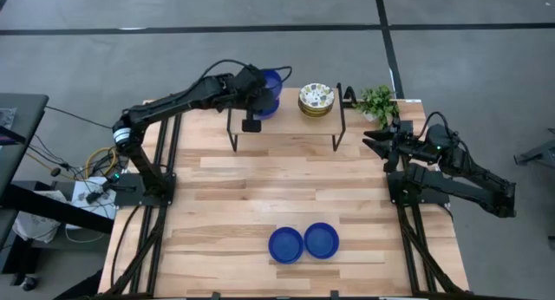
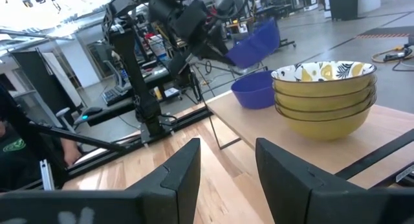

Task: Pick & Place Mini bowls
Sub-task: Stack the blue bowl on top of the blue bowl on the shelf

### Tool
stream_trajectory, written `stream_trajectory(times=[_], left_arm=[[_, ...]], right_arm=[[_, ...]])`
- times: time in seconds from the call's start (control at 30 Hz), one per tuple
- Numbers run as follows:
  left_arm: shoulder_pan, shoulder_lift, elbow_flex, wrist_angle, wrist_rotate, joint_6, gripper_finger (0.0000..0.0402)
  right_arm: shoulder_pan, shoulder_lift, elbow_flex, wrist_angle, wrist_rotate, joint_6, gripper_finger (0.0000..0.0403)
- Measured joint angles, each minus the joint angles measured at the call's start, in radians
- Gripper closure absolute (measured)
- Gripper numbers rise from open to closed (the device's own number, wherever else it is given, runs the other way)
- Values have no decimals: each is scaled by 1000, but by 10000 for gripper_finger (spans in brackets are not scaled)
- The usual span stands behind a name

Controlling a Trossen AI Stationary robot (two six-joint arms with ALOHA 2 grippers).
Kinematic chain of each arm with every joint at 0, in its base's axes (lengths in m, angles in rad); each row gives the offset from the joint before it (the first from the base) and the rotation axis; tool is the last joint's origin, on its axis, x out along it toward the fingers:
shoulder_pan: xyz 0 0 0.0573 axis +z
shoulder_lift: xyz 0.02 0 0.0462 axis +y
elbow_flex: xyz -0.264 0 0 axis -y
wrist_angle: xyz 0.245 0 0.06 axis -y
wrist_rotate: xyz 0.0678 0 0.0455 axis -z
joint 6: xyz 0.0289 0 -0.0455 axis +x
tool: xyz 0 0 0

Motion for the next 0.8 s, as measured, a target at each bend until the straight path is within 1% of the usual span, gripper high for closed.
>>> stream_trajectory(times=[0.07, 0.1, 0.27, 0.47, 0.7, 0.8], left_arm=[[8, 0, 0, -6, 46, 1, 397], [11, -1, 0, -4, 52, 1, 397], [33, -1, 0, -33, 44, 0, 396], [32, 22, 0, -44, 62, -17, 396], [34, 34, 0, -50, 57, -35, 396], [33, 34, 0, -58, 57, -72, 396]], right_arm=[[0, 0, 0, 0, 0, 0, 264], [0, 0, 0, 0, 0, 0, 264], [0, 0, 0, 0, 0, 0, 266], [0, 0, 0, 0, 0, -1, 264], [0, 0, 0, -1, 0, -1, 268], [0, 0, 0, -1, 0, -1, 268]])
